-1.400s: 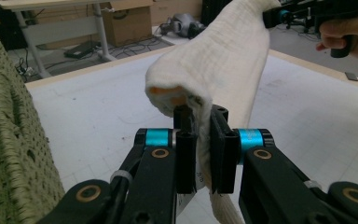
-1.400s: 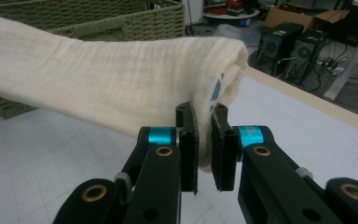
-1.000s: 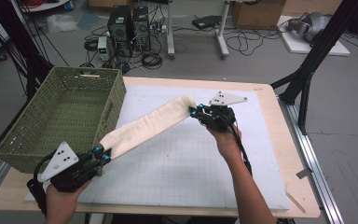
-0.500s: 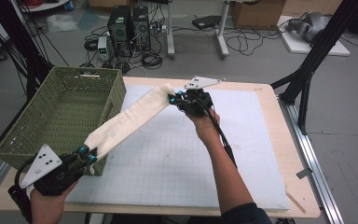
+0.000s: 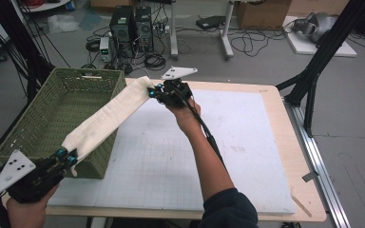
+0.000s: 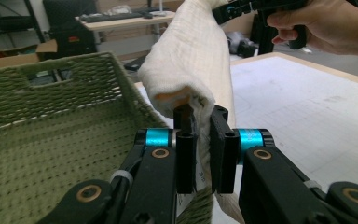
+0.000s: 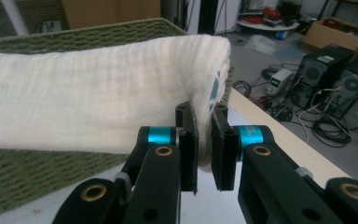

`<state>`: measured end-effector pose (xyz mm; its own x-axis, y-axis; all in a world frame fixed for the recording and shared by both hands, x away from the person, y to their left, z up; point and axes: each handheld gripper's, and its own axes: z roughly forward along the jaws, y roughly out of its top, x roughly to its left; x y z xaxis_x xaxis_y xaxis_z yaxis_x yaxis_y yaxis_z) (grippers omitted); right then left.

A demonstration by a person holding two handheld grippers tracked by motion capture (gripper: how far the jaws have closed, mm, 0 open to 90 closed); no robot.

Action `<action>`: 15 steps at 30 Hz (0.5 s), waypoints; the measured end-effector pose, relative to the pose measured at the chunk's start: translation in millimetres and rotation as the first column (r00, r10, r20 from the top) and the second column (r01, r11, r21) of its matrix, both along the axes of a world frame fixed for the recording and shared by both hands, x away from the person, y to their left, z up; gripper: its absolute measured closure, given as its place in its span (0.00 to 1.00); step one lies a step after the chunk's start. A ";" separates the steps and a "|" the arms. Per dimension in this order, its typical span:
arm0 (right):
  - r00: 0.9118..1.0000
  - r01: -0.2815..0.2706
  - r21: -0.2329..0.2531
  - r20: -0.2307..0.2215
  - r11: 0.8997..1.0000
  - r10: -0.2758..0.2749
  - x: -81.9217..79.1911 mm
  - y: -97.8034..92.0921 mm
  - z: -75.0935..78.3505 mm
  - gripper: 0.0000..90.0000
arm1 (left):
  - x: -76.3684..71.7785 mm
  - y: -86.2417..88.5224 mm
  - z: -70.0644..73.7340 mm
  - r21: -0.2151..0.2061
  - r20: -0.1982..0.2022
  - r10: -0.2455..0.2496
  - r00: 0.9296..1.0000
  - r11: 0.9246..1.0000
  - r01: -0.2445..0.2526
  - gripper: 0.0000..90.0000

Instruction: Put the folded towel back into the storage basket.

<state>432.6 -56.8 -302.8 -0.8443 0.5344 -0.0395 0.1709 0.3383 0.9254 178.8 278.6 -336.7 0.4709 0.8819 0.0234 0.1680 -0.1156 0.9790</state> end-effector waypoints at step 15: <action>0.996 -0.087 0.026 0.007 0.996 0.087 16.1 60.9 2.9 0.92 | -11.1 38.1 4.8 -0.016 0.007 0.102 0.995 0.995 -0.102 0.91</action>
<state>448.8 4.1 -299.9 -0.8873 0.4602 -0.0310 0.1369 0.3269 0.9351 167.6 316.7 -331.9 0.3782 0.9257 0.0127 0.1706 -0.0831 0.9818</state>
